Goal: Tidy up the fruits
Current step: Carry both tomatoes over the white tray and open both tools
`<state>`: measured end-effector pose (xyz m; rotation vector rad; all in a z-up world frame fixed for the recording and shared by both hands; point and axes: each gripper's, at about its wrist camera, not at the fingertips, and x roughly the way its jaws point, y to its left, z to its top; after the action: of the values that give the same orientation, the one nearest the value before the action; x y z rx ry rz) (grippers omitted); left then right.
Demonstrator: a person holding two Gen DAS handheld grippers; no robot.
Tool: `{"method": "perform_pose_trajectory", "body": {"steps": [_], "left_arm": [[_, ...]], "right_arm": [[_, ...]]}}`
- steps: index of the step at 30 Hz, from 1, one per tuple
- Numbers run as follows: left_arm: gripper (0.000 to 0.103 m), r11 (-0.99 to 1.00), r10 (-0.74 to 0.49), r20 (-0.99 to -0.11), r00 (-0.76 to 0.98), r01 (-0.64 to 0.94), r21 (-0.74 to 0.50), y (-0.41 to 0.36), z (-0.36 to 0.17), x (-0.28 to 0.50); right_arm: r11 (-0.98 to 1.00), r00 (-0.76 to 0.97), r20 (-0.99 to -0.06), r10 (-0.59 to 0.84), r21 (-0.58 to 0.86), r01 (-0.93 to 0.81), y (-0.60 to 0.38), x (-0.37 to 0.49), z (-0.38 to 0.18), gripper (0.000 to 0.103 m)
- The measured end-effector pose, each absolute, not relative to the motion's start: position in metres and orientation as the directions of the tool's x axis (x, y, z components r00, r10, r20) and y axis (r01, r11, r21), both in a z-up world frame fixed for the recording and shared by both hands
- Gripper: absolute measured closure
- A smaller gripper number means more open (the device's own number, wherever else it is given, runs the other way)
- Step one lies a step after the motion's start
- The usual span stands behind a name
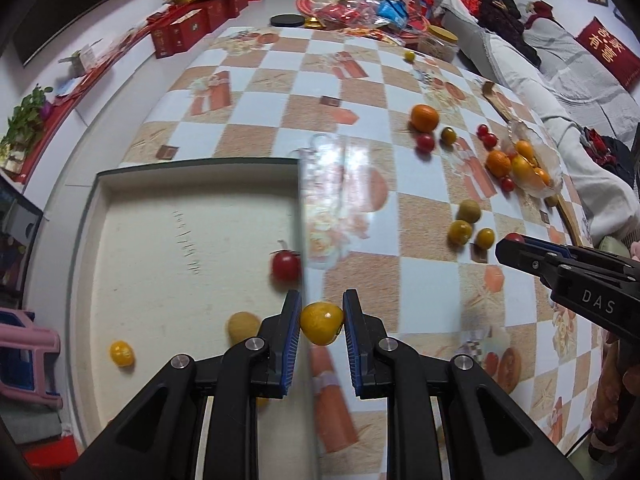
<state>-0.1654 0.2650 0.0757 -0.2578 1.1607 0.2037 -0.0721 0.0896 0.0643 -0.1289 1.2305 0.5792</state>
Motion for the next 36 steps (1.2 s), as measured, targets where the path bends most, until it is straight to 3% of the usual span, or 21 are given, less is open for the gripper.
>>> {"method": "perform_pose_trajectory", "body": {"steps": [19,36], "left_arm": [[0.080,0.882,0.172,-0.928,0.330,-0.471,-0.004,0.385,0.055,-0.185],[0.080,0.881,0.204,-0.939,0.277,-0.470,0.052,0.401,0.026,-0.177]], "right_arm": [[0.725,0.122,-0.903,0.411,0.243,-0.644,0.226,-0.089,0.067,0.080],[0.666,0.081,-0.938,0.337,0.177,-0.725,0.288,-0.085,0.026,0.080]]}}
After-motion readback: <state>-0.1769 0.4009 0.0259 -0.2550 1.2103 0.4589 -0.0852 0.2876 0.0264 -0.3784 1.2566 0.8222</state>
